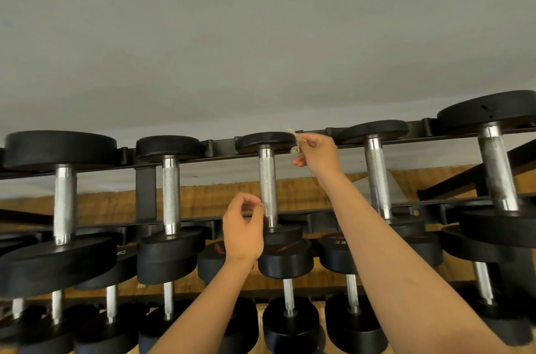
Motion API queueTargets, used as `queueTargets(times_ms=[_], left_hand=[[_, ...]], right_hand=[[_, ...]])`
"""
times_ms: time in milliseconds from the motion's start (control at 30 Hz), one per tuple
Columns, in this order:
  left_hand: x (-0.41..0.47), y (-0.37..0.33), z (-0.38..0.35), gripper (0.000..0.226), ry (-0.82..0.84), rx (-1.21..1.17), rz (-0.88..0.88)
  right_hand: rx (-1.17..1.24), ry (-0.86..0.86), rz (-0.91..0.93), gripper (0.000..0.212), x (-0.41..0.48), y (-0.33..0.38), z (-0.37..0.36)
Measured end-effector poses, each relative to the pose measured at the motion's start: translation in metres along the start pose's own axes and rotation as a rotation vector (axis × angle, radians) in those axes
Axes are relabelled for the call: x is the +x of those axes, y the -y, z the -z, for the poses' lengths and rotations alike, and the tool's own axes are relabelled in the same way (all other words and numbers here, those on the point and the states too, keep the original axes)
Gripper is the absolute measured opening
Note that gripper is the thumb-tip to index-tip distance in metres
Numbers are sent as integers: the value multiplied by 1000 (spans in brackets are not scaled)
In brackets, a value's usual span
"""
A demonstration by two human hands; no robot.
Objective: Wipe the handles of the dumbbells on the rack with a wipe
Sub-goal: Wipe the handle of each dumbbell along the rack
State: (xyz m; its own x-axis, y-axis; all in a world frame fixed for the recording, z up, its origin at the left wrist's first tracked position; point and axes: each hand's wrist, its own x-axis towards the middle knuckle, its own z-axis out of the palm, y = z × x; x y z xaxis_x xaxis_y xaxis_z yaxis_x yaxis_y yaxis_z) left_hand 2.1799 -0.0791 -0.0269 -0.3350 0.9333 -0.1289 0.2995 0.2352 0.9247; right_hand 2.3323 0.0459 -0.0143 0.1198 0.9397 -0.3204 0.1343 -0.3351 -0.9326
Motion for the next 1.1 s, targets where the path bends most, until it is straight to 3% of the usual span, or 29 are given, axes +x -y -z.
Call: queueTargets(times_ms=[633, 833, 1100], left_hand=[[-3, -2, -3, 21, -6, 9, -17], [-3, 0, -4, 21, -31, 46, -30], [-6, -2, -7, 21, -103, 62, -45]], right_hand=[[91, 3, 70, 20, -4, 4, 12], [-75, -110, 286, 17, -24, 18, 8], [-186, -35, 483, 13, -30, 42, -12]])
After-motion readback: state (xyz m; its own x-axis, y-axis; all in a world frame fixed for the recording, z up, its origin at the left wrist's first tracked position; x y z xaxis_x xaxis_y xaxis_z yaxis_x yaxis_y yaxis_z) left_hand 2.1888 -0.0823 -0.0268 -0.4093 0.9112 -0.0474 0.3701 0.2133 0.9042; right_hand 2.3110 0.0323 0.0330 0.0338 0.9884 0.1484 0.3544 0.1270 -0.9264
